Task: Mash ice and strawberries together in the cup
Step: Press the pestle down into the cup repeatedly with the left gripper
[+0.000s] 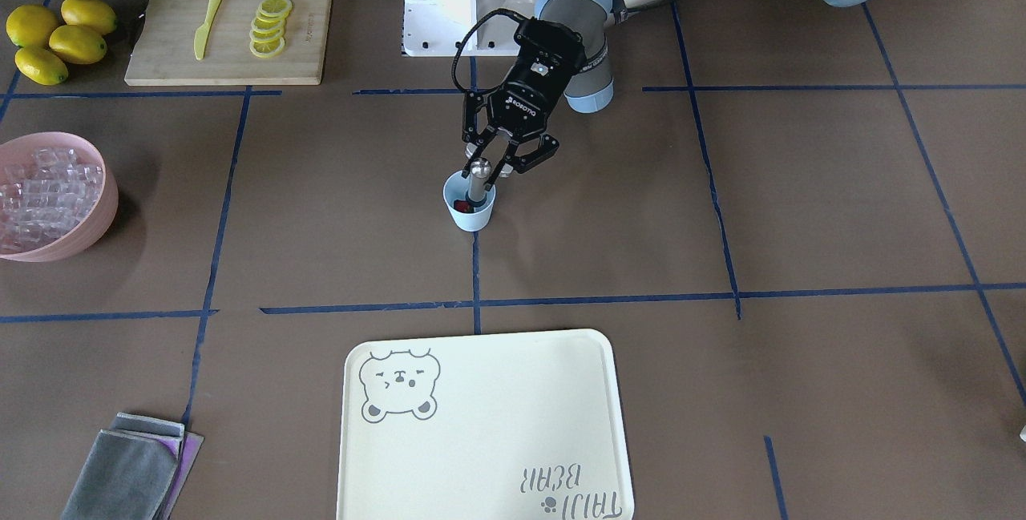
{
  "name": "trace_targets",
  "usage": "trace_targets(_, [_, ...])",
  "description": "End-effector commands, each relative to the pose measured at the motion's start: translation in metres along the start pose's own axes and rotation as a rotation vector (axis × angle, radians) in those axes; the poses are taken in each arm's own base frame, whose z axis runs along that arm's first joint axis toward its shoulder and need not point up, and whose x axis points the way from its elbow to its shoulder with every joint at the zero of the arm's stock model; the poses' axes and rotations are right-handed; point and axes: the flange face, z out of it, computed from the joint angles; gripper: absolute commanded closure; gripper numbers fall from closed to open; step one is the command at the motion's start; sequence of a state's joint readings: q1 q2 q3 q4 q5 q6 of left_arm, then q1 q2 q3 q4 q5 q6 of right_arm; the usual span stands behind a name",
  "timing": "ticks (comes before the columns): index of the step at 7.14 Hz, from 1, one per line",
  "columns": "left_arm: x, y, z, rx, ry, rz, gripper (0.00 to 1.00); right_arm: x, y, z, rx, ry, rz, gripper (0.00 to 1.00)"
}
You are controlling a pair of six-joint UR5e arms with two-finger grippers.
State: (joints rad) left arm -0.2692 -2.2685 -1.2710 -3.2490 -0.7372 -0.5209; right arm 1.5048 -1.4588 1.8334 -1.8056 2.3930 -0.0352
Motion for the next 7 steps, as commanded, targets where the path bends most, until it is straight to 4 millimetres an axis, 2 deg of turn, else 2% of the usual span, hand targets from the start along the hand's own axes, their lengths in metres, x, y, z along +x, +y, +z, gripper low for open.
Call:
trace_targets(1, [-0.0019,0.005,0.0002,-0.007,-0.004,0.008,1.0,0.0007,0.0,0.0006,-0.001,0.0,0.001,0.0])
trace_targets(7, [-0.0047,0.0108,0.0001,-0.011,-0.016,0.017,1.0,0.0023,-0.0001,0.0021,-0.004,0.0,0.005,0.0])
